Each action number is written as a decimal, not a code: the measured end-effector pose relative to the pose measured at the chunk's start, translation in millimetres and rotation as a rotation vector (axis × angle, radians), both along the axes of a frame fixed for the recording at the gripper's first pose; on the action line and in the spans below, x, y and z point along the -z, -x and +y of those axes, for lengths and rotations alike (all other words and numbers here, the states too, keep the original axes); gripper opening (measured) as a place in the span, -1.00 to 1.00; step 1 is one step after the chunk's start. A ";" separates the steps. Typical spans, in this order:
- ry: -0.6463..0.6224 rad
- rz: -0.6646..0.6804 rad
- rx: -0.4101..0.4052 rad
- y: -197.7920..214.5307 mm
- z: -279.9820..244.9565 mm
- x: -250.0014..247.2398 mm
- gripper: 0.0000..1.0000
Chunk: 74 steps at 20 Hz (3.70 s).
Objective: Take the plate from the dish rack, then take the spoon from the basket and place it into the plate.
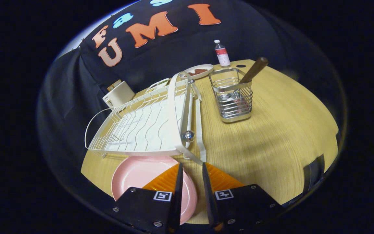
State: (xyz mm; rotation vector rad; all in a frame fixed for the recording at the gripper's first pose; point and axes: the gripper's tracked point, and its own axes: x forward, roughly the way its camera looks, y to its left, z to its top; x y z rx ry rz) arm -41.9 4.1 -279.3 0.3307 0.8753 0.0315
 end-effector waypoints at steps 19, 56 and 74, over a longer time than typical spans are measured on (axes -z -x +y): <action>0.207 -0.342 0.169 -74.3 -105.8 -64.3 0.77; 0.270 -0.545 0.132 -96.8 -73.6 -199.4 -0.83; 0.082 -0.547 -0.166 -23.6 60.8 -190.6 -0.83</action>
